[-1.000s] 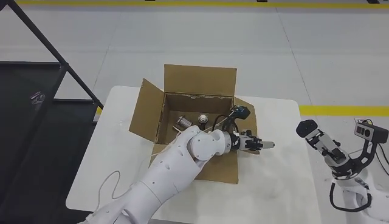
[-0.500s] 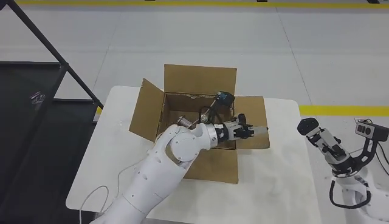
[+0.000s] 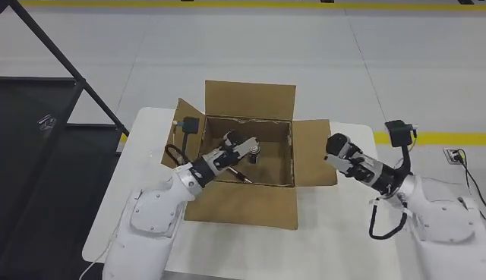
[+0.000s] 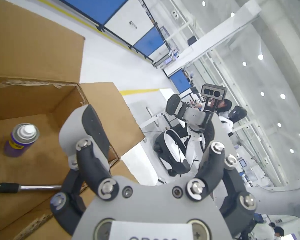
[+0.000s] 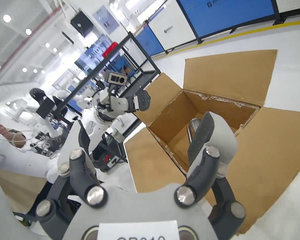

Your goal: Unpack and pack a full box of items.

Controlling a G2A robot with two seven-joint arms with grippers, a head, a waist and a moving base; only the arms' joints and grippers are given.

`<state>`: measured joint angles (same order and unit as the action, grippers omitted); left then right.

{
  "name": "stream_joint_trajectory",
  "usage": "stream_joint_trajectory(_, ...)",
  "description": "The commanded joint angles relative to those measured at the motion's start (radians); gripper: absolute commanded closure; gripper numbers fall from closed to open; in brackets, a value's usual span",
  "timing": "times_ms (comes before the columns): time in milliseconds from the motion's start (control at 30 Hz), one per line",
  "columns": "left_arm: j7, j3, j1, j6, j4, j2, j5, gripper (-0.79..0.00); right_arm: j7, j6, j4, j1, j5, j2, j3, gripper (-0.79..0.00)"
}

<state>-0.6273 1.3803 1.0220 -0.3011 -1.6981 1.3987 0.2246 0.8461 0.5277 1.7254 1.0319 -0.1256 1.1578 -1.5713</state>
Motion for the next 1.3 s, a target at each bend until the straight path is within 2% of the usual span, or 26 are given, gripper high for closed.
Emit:
stream_joint_trajectory(0,0.016,0.044,0.056,-0.013,-0.040,-0.007,-0.030,-0.785,-0.001,-0.040,-0.007,-0.053,-0.075,0.002,0.053,-0.785)
stream_joint_trajectory(300,0.116,0.181,0.267,-0.072,-0.174,-0.028,-0.063,-0.785,0.054,-0.162,-0.092,-0.290,-0.381,0.018,0.301,-0.785)
stream_joint_trajectory(467,0.179,0.249,0.372,-0.101,-0.212,-0.035,-0.110,-0.785,0.099,-0.185,-0.206,-0.430,-0.478,0.042,0.459,-0.785)
stream_joint_trajectory(567,0.169,0.274,0.412,-0.118,-0.217,-0.040,-0.119,-0.785,0.117,-0.189,-0.253,-0.485,-0.491,0.054,0.517,-0.785)
stream_joint_trajectory(1067,0.164,0.272,0.418,-0.125,-0.220,-0.041,-0.127,-0.785,0.117,-0.196,-0.255,-0.482,-0.507,0.054,0.526,-0.785)
stream_joint_trajectory(1167,0.180,0.268,0.420,-0.109,-0.220,-0.041,-0.136,-0.785,0.192,-0.324,-0.284,-0.521,-0.616,0.070,0.614,-0.785)
stream_joint_trajectory(1267,0.219,0.267,0.416,-0.074,-0.220,-0.041,-0.147,-0.785,0.270,-0.401,-0.374,-0.606,-0.699,0.102,0.732,-0.785)
